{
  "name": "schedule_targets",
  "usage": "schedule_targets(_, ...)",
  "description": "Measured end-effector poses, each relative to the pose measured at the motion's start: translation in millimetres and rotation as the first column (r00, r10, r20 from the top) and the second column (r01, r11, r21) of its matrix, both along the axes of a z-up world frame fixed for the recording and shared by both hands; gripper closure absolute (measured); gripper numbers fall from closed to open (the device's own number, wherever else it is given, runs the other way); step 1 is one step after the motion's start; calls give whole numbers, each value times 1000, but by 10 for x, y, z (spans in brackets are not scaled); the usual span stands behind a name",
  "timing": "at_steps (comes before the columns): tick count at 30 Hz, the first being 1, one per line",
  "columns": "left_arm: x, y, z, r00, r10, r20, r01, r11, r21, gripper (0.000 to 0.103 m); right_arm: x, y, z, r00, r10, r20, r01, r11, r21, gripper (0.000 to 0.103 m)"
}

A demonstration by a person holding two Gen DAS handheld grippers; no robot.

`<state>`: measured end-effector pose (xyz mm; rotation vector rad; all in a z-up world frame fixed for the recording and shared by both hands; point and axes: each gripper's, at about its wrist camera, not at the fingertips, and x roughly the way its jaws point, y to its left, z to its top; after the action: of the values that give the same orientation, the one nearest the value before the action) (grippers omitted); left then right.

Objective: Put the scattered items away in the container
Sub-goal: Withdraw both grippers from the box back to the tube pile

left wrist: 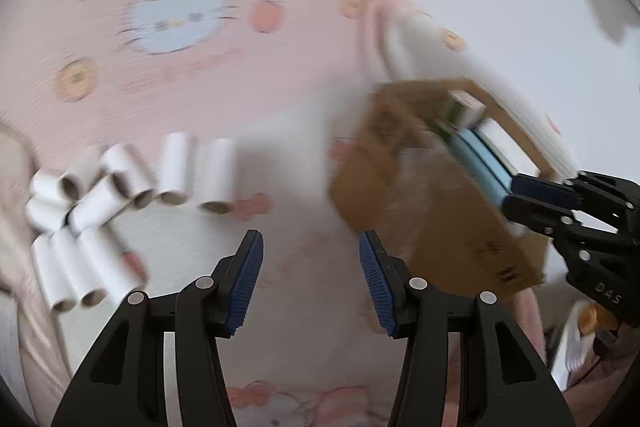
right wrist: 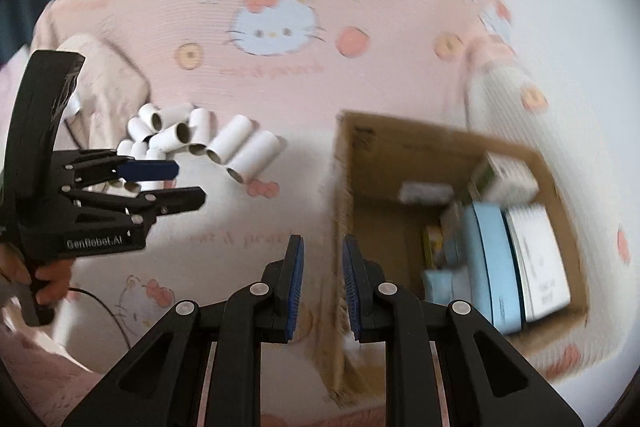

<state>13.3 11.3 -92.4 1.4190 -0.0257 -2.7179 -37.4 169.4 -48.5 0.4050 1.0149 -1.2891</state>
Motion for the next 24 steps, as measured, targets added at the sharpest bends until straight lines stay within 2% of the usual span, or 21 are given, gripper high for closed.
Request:
schedule_targets(2, 141, -156, -35, 998, 60, -21, -60, 998, -4, 48, 125, 7, -54, 999, 52, -2, -52, 999, -16, 87)
schedule_targets(4, 237, -280, -113, 994, 103, -28, -104, 995, -14, 48, 251, -6, -137, 994, 108, 32, -107, 994, -10, 87)
schedule_targets(8, 283, -517, -299, 989, 147, 28, -147, 989, 3, 48, 465, -101, -359, 982, 172, 83, -176, 984, 37, 87)
schedule_targets(11, 259, -686, -373, 983, 174, 53, -175, 984, 28, 48, 567, -259, -565, 983, 154, 103, -161, 985, 66, 86)
schedule_targets(13, 213, -766, -399, 982, 185, 48, -186, 982, 36, 48, 622, -391, -721, 980, 127, 151, -142, 986, 87, 84)
schedule_targets(18, 2, -903, -517, 980, 187, 73, -190, 981, 35, 48, 734, -592, -1054, 967, 98, 234, -122, 989, 88, 67)
schedule_targets(21, -110, -984, -557, 980, 188, 69, -194, 976, 95, 49, 764, -680, -1187, 959, 83, 271, -102, 993, 54, 53)
schedule_targets(24, -243, -1104, -618, 973, 216, 75, -223, 969, 102, 47, 774, -780, -1269, 954, 78, 291, -85, 996, 11, 43)
